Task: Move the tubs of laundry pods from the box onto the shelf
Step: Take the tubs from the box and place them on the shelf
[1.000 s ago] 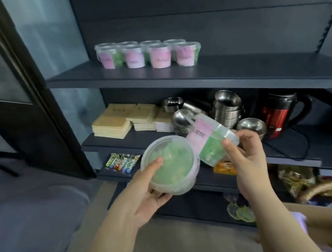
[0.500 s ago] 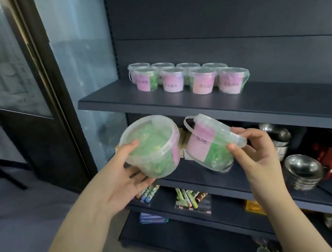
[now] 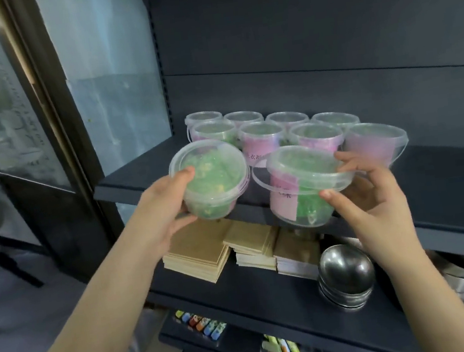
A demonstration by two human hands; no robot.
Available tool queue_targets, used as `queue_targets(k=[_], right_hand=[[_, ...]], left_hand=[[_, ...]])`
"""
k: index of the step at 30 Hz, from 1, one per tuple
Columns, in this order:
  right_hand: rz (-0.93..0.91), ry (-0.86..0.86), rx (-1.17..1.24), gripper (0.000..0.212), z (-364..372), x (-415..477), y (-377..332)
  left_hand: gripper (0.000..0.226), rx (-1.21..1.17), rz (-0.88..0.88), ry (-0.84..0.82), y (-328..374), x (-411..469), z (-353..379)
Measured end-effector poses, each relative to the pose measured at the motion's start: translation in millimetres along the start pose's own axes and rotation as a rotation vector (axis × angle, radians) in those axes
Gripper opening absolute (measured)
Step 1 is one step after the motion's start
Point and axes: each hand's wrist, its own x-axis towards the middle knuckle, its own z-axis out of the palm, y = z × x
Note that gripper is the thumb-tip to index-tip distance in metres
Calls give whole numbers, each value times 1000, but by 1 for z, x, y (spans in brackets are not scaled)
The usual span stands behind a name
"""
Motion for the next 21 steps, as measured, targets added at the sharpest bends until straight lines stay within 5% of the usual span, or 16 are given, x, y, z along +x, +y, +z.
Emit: queue_targets(k=[6,10,13,16,19,21], right_hand=[[37,-72,-65,32,22,33,25],[129,-129,-45,35,36,40,39],[203,-165,-71,38,48,47,41],[237,-85,-204,49,66,57,39],[245,-49,-182,51,85,62,39],[249,-58,-108,50,98,63,42]], left_hand=[[28,139,72,-41,12,69,-2],[82,214,-34,-51,10,103,-12],[85,263,-20,-120,9,120,-22],[102,315,183,-326,8,133,-35],[81,322,326,-510,3,142,-49],[69,260,378,-482,1,155,-61]])
